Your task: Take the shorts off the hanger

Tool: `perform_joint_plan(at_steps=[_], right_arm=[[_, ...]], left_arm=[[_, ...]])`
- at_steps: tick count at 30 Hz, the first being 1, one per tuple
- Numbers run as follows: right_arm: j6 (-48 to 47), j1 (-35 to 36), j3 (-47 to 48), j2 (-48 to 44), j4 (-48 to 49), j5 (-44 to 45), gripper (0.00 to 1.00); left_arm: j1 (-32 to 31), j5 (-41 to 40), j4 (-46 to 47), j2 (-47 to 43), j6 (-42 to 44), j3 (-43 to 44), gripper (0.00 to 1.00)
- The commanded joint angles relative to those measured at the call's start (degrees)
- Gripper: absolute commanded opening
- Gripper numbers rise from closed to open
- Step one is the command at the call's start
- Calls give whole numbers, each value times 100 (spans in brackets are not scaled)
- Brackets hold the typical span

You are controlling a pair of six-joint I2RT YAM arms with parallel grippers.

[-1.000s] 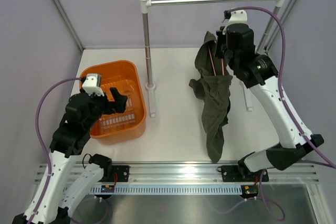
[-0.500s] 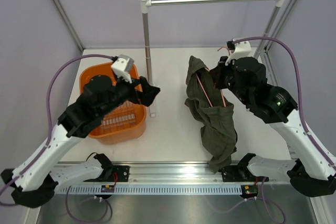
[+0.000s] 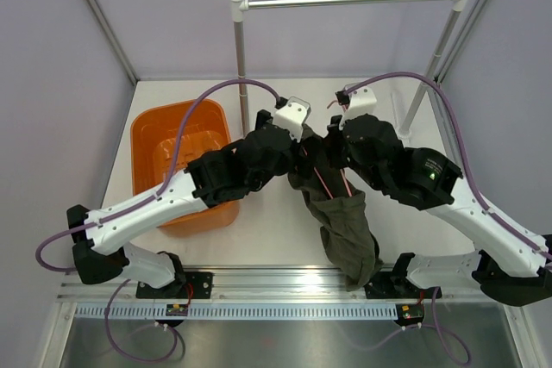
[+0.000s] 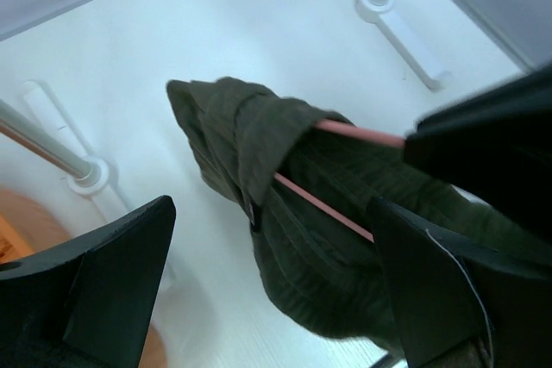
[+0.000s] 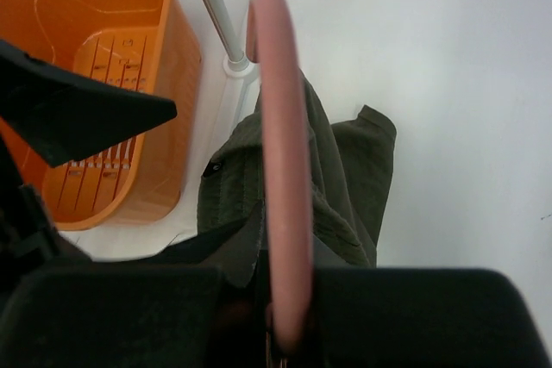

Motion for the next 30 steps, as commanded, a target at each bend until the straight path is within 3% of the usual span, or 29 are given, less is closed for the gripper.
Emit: perform_joint_plan(at_steps=[1,5,9,13,19,22,25,30], right_arm=[[287,216,222,-106,56,485,0],[331,356,248,-150,39,538,0],[393,514,257,-194,-40,643,0],[419,550,249,-273,-93,714,0],[419,550,257,-413,-146,775,0],[454,559,257,-466,-207,740,0],[481,585,214,-519,-208,609,0],[586,848,222,-502,-365,582,0]], left_arm=[[-13,-741,33,110,-31,327,99],[-22,-881,103,154,4,239,98],[-13,-882,77,260,48,283,86],[-5,-768,59,286,30,257,58],[-13,-741,15,321,-5,187,38],[4,-715,7,347,48,230,24],[118,-724,-64,488,48,414,2],[575,-636,-72,821,-84,748,0]])
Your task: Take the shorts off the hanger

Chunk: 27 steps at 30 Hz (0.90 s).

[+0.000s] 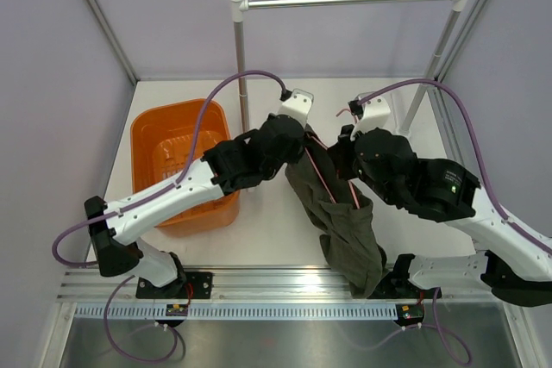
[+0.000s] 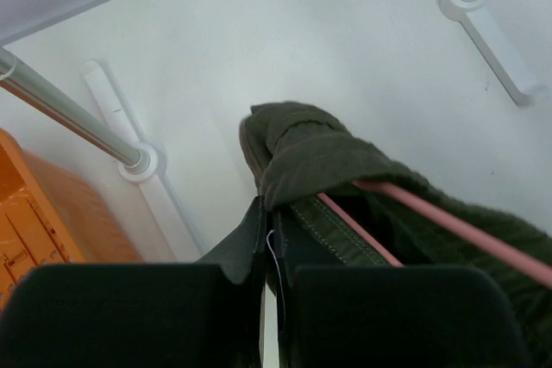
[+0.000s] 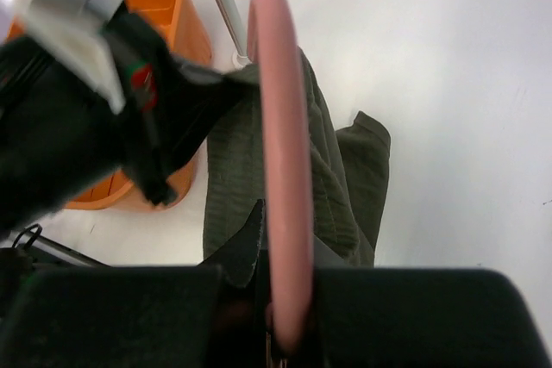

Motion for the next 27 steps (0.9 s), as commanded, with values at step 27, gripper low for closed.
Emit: perform_joint_plan(at_steps=[27], right_arm=[[355,795,253,-475,-65,584,0]], left_arm=[[1339,1037,488,929,-341,-134,0]])
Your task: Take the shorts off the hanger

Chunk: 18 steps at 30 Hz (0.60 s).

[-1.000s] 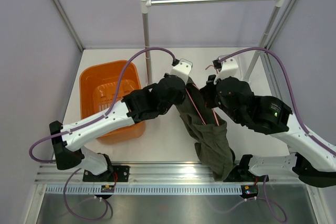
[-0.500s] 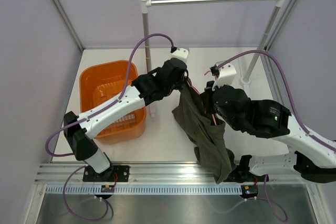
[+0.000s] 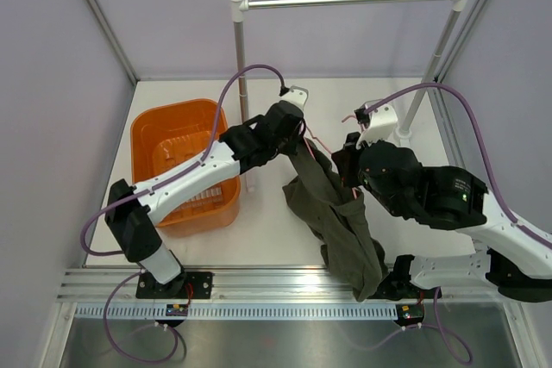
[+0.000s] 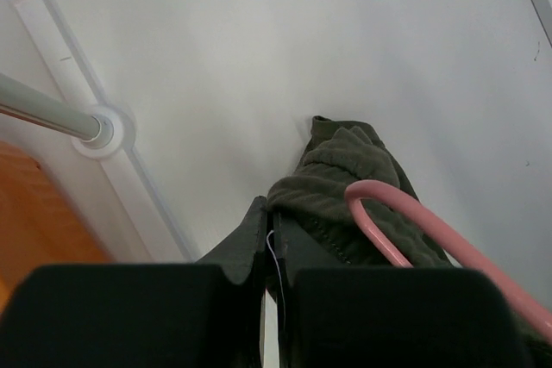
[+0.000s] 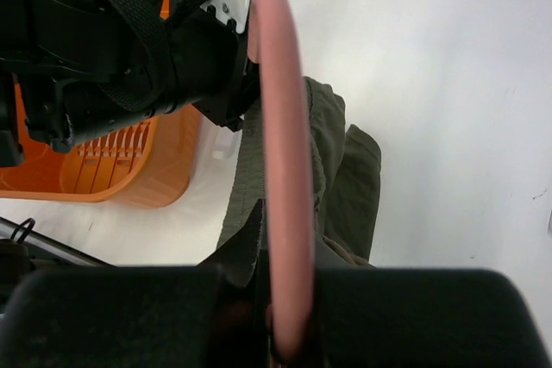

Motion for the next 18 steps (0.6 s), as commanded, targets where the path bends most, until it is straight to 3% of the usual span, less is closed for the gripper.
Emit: perform_joint_plan(at_steps=[1,5,12,16,18], right_arm=[[104,152,259,-311,220,3,0],[122,161,312,-311,149,486,0],[-369,100,470,74,412,1566,0],[-704,-566,383,163,955,1069,0],[-897,-1269,252,172,1203,490,0]], left_arm=[[194,-97,460,-46,22,-167,0],[72,202,732,-608,21,-528,0],[-1122,308,1066,-1653,575,-914,0],[-1730,554,1462,-2287,751,-1459,0],[-2071,528,1463,-2489,874,-1512,0]])
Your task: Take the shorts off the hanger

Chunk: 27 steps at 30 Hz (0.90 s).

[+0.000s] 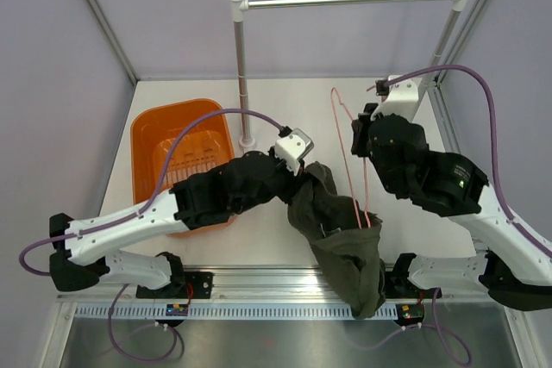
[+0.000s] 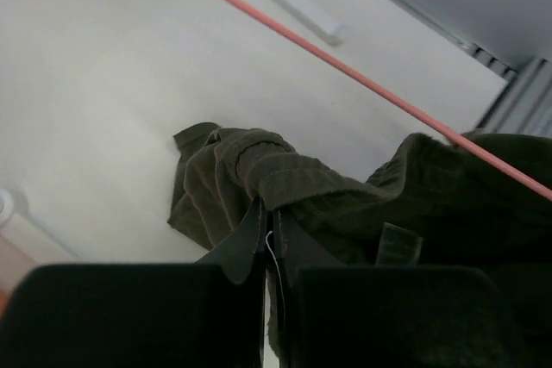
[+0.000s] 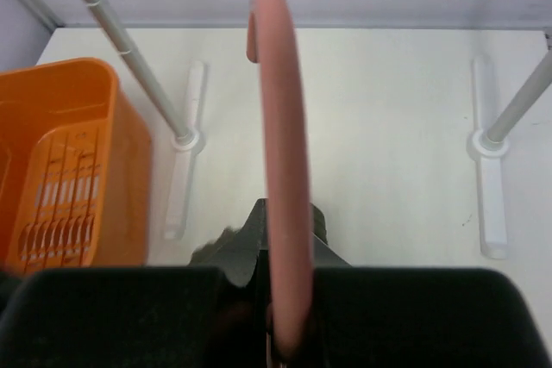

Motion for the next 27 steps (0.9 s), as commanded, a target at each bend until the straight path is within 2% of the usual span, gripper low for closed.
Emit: perform_joint_plan(at_steps=[1,2,6,8,10,13,16,18,21,23,27], right_arm=[[-417,-866,-22,21,869,-520,0],[-539,-1216,12,100,922,-635,0],[-786,-1894,399,425,1002,-855,0],[-830,-2072,705,618,897,-943,0],[-883,-2169,847,707,801,-996,0],[-857,-2222,944,777,686,-1145,0],[-787,-2222,857,734,598,-1207,0],[-717,-2231,769,681,554,-1312,0],[-646,-2231,672,611,484,-1374,0],[-629,-2239,602,558,466,-1409,0],[-602,-2231,558,540,387,-1453,0]], left_arm=[[-421,25,588,-376,358,-146,0],[-631,-1,536,-446,507,-129,0],[-940,-500,194,-429,693,160,0],[-949,-773,-9,-412,693,371,0],[-949,-1405,-132,-385,728,547,0],[-853,-2022,-369,-385,868,1135,0],[-449,-2241,-765,-394,956,2154,0],[-264,-2654,-748,-429,1333,2933,0],[-220,-3199,-529,-464,2185,4040,0],[-220,-3489,-82,-551,2861,4448,0],[-220,-3859,1061,-938,3899,4442,0]])
